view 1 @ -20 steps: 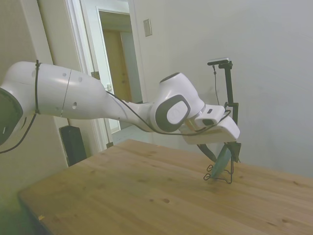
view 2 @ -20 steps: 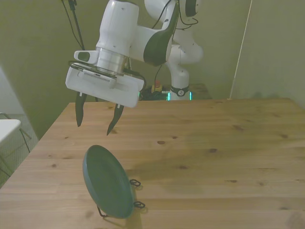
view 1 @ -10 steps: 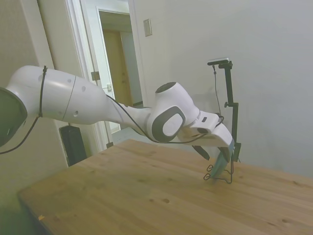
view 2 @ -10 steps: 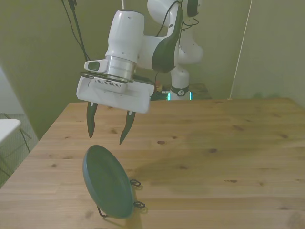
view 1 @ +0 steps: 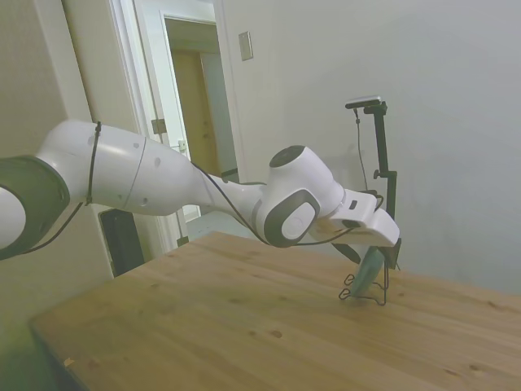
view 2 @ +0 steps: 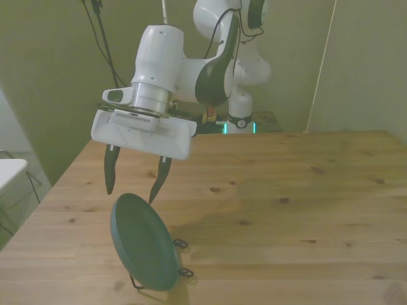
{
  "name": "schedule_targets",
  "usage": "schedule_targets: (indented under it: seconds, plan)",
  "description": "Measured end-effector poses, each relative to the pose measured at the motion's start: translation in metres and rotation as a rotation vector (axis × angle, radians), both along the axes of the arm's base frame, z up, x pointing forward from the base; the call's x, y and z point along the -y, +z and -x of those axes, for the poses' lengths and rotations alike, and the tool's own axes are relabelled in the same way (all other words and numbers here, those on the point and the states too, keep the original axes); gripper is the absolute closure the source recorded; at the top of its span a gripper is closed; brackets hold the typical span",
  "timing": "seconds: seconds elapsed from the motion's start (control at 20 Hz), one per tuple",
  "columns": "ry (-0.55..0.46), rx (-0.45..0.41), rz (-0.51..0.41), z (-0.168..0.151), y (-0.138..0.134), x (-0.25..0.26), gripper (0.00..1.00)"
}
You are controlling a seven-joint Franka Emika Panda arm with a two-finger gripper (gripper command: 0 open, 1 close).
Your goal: Unload the plate
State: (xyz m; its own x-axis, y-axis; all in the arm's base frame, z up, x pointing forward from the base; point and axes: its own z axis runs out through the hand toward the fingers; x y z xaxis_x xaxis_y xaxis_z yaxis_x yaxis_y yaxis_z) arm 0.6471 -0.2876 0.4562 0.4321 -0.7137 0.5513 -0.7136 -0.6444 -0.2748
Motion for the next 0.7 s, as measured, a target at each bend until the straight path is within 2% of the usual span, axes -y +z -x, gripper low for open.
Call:
schedule_targets:
  seconds: [0.05, 0.7]
  plan:
    - [0.001, 0.000, 0.001, -0.0018, -0.0008, 0.0002, 1.00]
    - [0.008, 0.006, -0.006, -0.0050, -0.0011, -0.0025, 1.00]
